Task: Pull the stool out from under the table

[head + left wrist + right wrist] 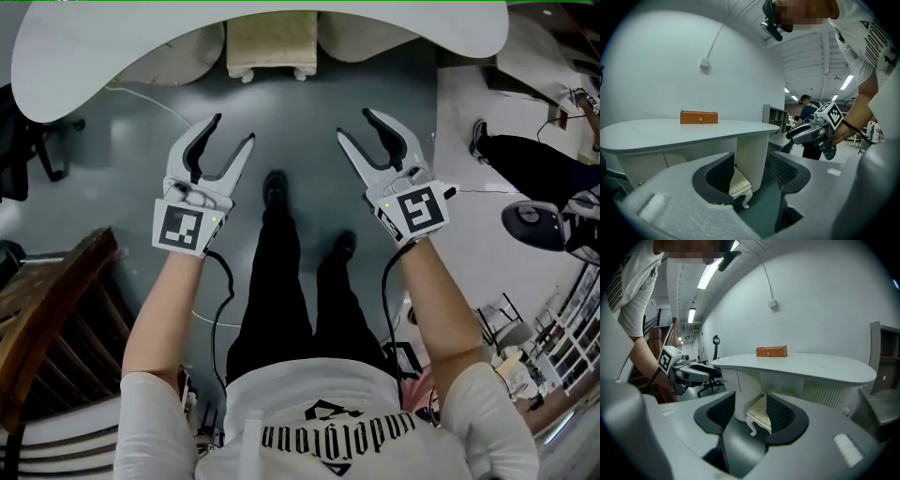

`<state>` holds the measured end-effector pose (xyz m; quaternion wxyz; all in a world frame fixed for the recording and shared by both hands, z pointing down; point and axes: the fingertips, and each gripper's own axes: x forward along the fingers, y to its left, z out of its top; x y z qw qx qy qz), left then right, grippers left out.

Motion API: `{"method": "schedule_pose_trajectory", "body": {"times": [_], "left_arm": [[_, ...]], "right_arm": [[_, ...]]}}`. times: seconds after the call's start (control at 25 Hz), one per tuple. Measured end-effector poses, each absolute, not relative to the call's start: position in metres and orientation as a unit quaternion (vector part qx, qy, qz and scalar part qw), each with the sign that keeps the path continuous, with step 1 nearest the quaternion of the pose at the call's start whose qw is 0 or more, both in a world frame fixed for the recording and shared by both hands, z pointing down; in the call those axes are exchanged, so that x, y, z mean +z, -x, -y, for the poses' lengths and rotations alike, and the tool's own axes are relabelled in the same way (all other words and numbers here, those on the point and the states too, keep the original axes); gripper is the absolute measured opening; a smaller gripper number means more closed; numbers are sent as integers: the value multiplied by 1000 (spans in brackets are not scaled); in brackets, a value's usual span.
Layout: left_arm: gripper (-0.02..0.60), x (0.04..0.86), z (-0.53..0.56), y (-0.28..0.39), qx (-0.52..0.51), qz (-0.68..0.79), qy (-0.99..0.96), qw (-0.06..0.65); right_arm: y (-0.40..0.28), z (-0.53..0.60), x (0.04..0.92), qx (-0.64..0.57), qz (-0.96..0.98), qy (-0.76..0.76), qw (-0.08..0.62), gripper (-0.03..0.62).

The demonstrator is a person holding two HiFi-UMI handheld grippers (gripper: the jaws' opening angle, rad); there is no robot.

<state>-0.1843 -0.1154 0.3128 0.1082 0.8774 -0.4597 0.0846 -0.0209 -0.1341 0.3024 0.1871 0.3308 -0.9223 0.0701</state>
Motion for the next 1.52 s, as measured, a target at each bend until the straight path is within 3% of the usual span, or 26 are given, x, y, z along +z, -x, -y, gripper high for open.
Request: {"method": "schedule_pose_trajectory", "body": {"times": [0.4,0.72,0.92,1.52], "left_arm": [[371,501,176,193,143,469,-861,134],[400,637,219,206,206,478,-837,167],[407,698,243,224,266,465,-832,146],[443,781,305,223,253,487,-819,166]], "right_arm": [[17,187,468,97,910,-333,229,262],[12,222,600,105,892,-333,287,278],[24,248,644,108,888,-333,299,281],[21,325,752,106,867,-369,319,307]]}}
